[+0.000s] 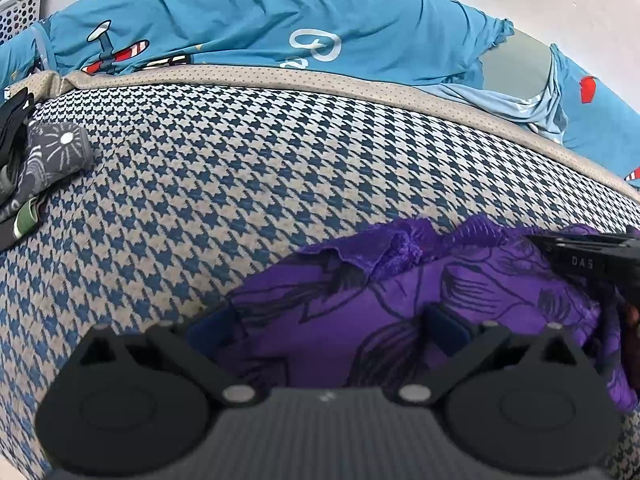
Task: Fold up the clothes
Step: 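Grasp the purple garment's edge with the right gripper beside the left gripper, then lift the gripped purple garment edge with the right gripper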
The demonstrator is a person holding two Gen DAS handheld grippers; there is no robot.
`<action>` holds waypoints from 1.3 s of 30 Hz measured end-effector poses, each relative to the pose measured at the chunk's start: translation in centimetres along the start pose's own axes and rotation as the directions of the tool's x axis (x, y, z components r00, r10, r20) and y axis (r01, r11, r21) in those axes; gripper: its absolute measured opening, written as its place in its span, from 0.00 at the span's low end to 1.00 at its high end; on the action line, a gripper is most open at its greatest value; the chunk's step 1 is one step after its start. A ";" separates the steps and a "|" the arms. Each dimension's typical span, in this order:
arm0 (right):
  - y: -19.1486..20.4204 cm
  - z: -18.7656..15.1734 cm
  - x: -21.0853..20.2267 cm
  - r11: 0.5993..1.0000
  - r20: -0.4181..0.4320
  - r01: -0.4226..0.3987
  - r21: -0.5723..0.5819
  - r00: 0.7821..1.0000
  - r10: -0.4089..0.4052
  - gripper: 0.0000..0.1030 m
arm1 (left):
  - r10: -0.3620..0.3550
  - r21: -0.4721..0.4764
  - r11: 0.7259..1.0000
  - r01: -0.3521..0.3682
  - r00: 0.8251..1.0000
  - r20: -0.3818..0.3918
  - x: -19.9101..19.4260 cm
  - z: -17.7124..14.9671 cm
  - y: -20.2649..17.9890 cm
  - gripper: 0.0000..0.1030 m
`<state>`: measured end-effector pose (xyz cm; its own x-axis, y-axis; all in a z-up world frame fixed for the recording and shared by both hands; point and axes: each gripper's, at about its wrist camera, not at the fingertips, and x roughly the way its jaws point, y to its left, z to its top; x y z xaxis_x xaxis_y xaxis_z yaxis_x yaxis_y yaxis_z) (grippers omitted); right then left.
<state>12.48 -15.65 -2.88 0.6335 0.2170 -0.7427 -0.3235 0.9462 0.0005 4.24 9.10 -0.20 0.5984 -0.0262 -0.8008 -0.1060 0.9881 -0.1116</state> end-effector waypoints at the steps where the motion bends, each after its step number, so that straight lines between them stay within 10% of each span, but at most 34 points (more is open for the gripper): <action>1: -0.1 0.0 -0.2 1.000 0.003 -0.010 0.005 1.000 0.010 0.16 | 0.001 0.000 1.000 -0.001 1.000 0.000 0.0 0.0 0.0 1.00; 21: -3.2 3.3 -3.0 0.970 0.217 0.007 0.243 0.974 -0.061 0.02 | 0.030 -0.071 0.997 -0.028 0.999 0.033 -0.5 0.8 0.7 1.00; 25: -2.9 3.4 -2.2 0.973 0.183 -0.096 0.210 0.981 0.058 0.03 | 0.034 -0.077 0.997 -0.031 0.999 0.028 -0.4 0.8 0.7 1.00; 33: 0.9 3.6 0.0 0.988 0.075 -0.155 0.003 0.985 0.154 0.50 | 0.033 -0.083 0.996 -0.031 0.999 0.025 -0.4 0.9 1.0 1.00; 39: 2.1 3.6 0.9 0.983 0.055 -0.140 -0.118 0.988 0.147 0.66 | 0.030 -0.097 0.995 -0.028 0.999 0.022 -0.3 1.0 1.4 1.00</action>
<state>14.90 -12.59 -1.10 0.6168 0.3669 -0.6964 -0.4897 0.8715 0.0255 4.69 10.68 0.47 0.6123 0.0067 -0.7906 -0.1989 0.9691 -0.1458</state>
